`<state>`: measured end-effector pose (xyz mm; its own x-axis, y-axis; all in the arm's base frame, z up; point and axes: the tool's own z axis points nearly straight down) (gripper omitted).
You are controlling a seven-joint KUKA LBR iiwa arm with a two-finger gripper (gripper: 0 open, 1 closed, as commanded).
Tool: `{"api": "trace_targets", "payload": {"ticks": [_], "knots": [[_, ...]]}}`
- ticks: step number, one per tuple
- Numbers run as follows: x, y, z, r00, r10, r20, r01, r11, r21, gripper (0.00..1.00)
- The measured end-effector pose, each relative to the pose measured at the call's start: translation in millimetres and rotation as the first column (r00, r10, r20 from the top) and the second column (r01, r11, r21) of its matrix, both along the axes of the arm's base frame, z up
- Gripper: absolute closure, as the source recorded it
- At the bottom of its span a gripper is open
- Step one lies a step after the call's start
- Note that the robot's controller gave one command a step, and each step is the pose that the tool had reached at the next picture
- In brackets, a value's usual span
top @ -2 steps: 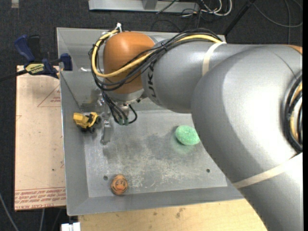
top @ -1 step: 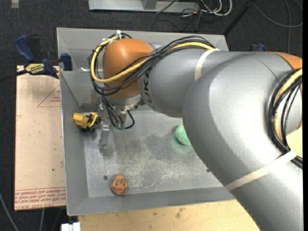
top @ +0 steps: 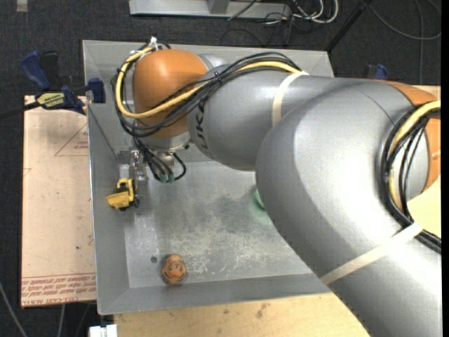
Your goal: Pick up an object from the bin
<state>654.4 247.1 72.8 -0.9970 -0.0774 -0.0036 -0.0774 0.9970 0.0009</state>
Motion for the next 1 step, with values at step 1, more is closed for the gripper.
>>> {"api": "trace_targets", "payload": {"ticks": [1], "knots": [[0.0, -0.1, 0.0, 1.000, 0.000, 0.000, 0.000, 1.000, 0.000, 1.00]]}}
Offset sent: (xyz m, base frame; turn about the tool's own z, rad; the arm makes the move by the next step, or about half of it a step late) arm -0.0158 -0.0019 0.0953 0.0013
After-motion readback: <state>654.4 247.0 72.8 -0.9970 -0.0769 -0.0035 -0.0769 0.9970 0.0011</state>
